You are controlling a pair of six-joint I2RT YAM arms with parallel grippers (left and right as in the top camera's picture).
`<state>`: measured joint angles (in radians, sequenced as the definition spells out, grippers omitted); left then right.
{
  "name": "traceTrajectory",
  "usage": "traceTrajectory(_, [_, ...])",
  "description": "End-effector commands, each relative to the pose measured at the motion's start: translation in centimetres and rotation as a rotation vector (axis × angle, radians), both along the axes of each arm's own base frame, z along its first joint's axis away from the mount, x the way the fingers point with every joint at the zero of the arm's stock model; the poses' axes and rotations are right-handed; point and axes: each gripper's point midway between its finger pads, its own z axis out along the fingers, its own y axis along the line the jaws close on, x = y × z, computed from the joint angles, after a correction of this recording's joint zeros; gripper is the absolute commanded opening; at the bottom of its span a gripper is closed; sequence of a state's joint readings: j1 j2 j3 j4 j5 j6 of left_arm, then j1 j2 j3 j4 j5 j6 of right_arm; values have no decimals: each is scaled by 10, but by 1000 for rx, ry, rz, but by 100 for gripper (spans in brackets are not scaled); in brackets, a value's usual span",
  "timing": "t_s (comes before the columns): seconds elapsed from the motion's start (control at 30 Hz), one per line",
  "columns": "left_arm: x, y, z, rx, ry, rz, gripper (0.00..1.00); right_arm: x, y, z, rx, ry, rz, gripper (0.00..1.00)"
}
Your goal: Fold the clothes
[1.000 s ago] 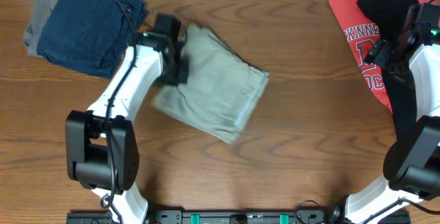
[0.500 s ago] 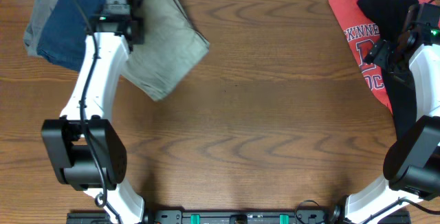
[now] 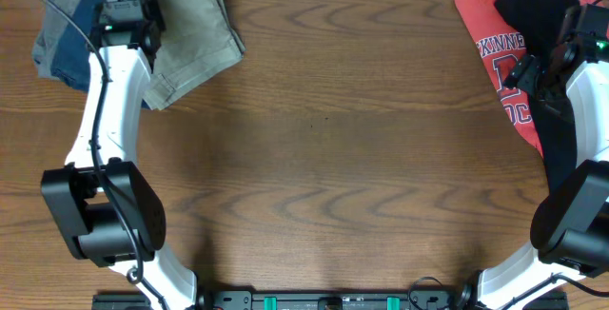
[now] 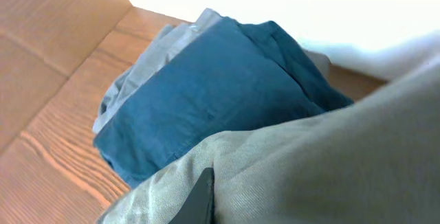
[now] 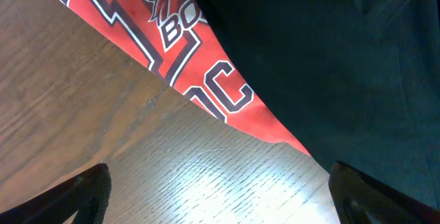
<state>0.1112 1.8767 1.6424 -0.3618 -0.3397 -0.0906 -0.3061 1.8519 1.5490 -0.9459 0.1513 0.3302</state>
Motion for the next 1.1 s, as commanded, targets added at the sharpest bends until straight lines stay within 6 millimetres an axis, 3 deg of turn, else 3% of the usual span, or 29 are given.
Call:
traceTrajectory(0.0, [-2, 27, 14, -89, -113, 147, 6, 0, -2, -1, -5, 2, -17, 99])
traceTrajectory(0.4, [-22, 88, 3, -222, -210, 390, 6, 0, -2, -1, -5, 2, -17, 99])
traceTrajectory(0.87, [3, 110, -53, -234, -208, 430, 6, 0, -2, -1, -5, 1, -17, 99])
traceTrajectory(1.07, [2, 140, -61, -222, -249, 476, 6, 0, -2, -1, -5, 2, -17, 99])
